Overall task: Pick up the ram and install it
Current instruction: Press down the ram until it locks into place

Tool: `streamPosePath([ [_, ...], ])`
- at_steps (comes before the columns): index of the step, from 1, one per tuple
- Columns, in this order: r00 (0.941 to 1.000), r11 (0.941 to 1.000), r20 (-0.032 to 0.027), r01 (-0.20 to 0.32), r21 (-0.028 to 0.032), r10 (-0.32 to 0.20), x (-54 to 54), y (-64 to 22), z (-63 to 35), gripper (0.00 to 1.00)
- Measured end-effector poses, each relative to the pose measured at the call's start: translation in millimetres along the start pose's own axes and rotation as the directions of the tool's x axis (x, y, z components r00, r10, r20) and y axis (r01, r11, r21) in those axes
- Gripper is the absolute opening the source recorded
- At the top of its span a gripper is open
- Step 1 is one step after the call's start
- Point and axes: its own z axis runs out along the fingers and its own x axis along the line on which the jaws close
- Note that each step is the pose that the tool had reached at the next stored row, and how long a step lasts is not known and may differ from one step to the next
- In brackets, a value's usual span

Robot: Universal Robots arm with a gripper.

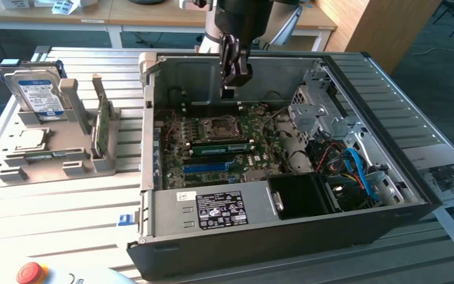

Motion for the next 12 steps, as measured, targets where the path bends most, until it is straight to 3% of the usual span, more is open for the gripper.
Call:
streamPosePath([
  [12,1.0000,1.0000,0.0000,0.000,0.0000,0.000,0.0,-0.1,-0.6,0.10],
])
